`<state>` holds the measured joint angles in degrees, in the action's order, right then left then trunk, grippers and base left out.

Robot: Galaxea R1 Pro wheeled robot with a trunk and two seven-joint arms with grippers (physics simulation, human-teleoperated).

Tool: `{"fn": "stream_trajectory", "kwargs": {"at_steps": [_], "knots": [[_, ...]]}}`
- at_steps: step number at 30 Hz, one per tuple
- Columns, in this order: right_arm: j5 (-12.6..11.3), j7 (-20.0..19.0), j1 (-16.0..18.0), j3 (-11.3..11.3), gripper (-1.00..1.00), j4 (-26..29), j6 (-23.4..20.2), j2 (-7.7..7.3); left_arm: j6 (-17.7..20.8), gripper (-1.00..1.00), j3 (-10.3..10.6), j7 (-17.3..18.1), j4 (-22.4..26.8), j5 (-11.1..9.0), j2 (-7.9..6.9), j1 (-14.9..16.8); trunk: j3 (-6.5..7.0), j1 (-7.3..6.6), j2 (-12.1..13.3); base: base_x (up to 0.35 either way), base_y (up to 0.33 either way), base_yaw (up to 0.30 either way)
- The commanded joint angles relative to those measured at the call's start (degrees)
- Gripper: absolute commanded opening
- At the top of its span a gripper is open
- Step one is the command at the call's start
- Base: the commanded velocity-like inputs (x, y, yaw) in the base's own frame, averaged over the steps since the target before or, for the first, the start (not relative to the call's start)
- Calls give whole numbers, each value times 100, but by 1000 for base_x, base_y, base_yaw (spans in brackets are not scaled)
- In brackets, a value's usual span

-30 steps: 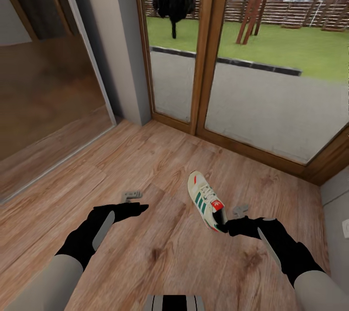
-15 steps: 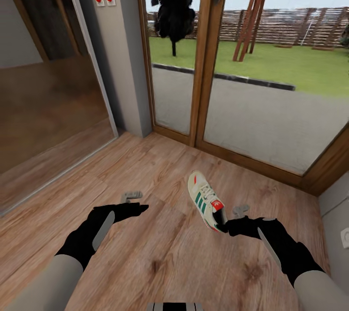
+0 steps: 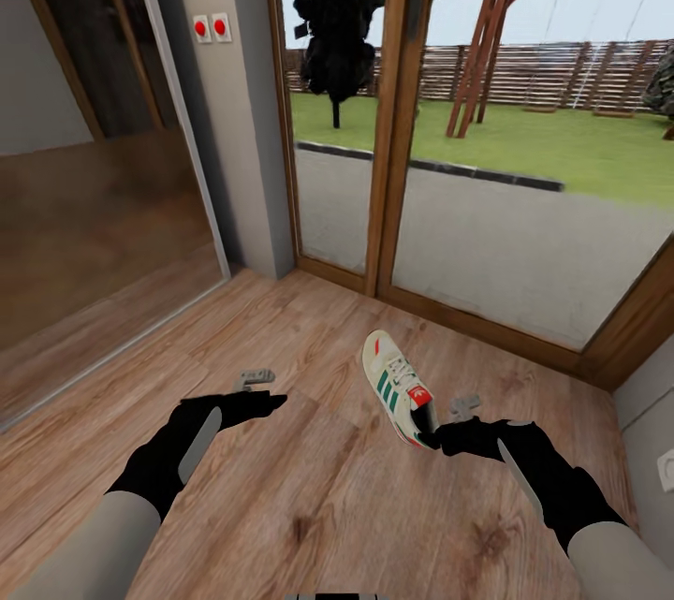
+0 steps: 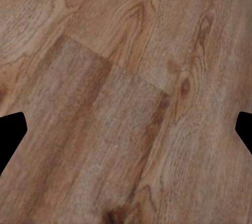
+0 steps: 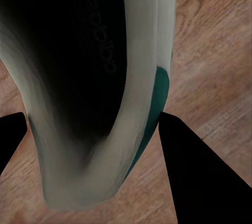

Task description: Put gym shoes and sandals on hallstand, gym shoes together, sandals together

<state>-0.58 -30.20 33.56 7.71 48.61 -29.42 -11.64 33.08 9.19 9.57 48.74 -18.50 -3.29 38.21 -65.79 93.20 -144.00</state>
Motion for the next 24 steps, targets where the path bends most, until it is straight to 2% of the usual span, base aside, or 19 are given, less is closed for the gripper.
{"fn": "stream_trajectory", "kwargs": {"at_steps": [1, 7, 10, 24], "knots": [[-12, 5, 4, 12, -100, 8, -38, -5, 23, 100, 9, 1, 9, -13, -5, 2, 5, -1, -2, 0, 0, 0], [-12, 5, 3, 12, -100, 0, -38, -5, 23, 100, 4, 10, 13, -13, -5, 2, 61, -1, -2, 0, 0, 0], [-12, 5, 4, 12, -100, 0, -38, -5, 23, 100, 4, 10, 13, -13, -5, 2, 22, 7, -6, 0, 0, 0], [-12, 5, 5, 16, -100, -2, -38, -5, 23, 100, 4, 10, 13, -13, -5, 2, 153, 7, -6, 0, 0, 0]]}}
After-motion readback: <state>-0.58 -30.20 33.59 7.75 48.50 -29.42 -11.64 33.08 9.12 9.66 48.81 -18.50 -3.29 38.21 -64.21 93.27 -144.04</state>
